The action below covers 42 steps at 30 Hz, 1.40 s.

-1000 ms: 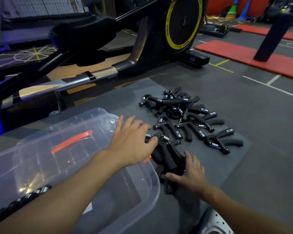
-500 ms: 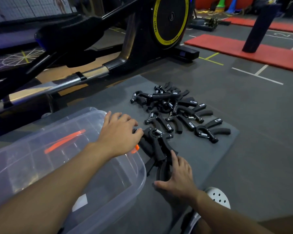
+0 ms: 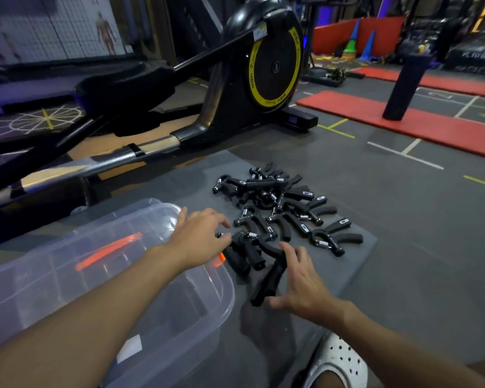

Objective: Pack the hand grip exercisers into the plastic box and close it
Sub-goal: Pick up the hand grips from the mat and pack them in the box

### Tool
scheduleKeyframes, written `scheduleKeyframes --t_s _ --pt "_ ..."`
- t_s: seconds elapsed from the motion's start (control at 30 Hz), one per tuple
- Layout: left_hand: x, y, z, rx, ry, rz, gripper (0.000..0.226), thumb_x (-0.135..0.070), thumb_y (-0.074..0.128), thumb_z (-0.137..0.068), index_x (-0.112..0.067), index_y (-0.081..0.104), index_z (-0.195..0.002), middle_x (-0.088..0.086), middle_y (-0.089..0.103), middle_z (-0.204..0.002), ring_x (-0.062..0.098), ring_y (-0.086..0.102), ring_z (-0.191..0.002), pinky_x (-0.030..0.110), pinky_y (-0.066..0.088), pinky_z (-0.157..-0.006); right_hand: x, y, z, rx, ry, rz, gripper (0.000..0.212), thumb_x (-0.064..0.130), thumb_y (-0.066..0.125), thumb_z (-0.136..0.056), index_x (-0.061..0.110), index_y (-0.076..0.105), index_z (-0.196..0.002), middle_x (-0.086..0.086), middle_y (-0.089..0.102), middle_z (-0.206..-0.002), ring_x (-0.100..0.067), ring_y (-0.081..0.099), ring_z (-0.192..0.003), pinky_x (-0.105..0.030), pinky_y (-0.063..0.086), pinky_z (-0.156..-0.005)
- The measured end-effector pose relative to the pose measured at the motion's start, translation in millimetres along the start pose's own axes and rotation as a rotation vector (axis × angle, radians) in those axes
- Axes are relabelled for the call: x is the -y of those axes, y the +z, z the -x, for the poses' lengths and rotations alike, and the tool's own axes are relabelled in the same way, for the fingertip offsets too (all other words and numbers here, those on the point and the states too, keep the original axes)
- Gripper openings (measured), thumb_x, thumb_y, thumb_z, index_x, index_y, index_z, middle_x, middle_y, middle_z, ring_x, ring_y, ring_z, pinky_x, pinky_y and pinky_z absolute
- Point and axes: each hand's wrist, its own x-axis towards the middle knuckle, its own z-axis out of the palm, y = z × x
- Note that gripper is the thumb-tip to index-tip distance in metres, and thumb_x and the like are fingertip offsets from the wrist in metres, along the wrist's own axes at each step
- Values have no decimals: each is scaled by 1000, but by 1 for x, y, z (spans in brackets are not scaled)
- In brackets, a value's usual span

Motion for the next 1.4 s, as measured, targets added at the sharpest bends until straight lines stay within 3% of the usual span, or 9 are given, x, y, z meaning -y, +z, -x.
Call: scheduleKeyframes --t_s 0.2,0.3,0.37,0.63,0.83,1.03,1.13,1.27,1.4 --pt "-30 -29 13 -117 104 252 24 -32 63 -89 -27 64 -112 -6 60 -122 15 55 -116 34 40 -101 33 -66 4 -90 -104 40 125 42 81 -55 23 5 -152 10 19 -129 -11 39 -114 -11 33 -92" --pt "-40 -47 19 -159 138 355 24 -26 68 -87 -22 67 -111 -8 64 -112 7 57 -103 3 37 -77 64 -92 2 -143 -174 -11 125 38 81 -56 26 1 -152 15 20 -128 -8 39 -113 -10 33 -90" --pt "-43 -59 23 -203 135 408 23 -24 72 -85 -19 69 -107 -7 66 -106 5 58 -94 -2 36 -70 85 -101 1 -155 -231 -53 123 40 77 -56 33 -1 -151 17 21 -131 -8 42 -116 -18 41 -95" --pt "-14 -87 54 -309 33 573 17 -23 78 -79 -24 73 -94 -9 71 -87 1 65 -84 16 50 -73 161 -95 2 -19 -430 -83 129 34 81 -63 35 -14 -150 23 17 -137 6 30 -124 3 31 -88" --pt "29 -88 90 -369 -79 645 15 -19 79 -78 -23 75 -92 -9 74 -83 2 68 -83 30 56 -82 201 -62 -1 120 -530 -94 132 37 80 -66 36 -23 -147 30 13 -132 9 25 -122 3 26 -91" --pt "65 -83 129 -498 -142 687 19 -15 77 -79 -31 72 -87 -13 73 -83 -1 67 -83 14 52 -73 232 -26 -8 239 -584 -171 133 45 82 -65 47 -24 -144 13 21 -152 -4 31 -138 -29 33 -113" --pt "89 -71 144 -534 -222 695 15 -19 77 -77 -28 71 -87 -9 73 -81 4 68 -77 22 56 -72 233 -13 -14 272 -575 -174 128 58 80 -65 43 -17 -148 17 16 -156 5 24 -139 -25 28 -116" --pt "128 -47 160 -519 -323 659 23 -10 76 -75 -26 61 -79 -4 69 -75 7 67 -68 15 50 -64 211 -1 -31 187 -528 108 101 74 49 -77 34 -6 -151 12 14 -159 -5 15 -144 -35 17 -118" --pt "166 -29 170 -428 -376 567 22 -9 76 -72 -24 60 -75 -9 66 -62 3 60 -56 19 46 -59 183 10 -42 171 -368 124 82 57 51 -90 29 7 -153 9 23 -157 -10 24 -143 -38 20 -117"
